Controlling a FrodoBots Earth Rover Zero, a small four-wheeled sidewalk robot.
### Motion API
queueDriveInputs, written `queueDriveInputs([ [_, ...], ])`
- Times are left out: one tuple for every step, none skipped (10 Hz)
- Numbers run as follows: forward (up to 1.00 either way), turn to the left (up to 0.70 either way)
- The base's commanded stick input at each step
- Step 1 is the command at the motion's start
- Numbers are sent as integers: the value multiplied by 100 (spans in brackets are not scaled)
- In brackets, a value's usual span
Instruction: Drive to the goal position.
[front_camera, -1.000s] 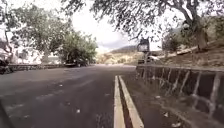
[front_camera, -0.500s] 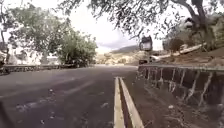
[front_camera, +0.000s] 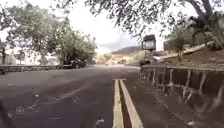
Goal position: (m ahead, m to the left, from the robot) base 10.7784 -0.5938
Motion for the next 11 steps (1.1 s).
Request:
queueDriveInputs([
  [85, 0],
  [85, 0],
  [85, 0],
  [85, 0],
  [85, 0],
  [85, 0],
  [85, 0],
  [85, 0],
  [85, 0],
  [85, 0],
  [85, 0],
])
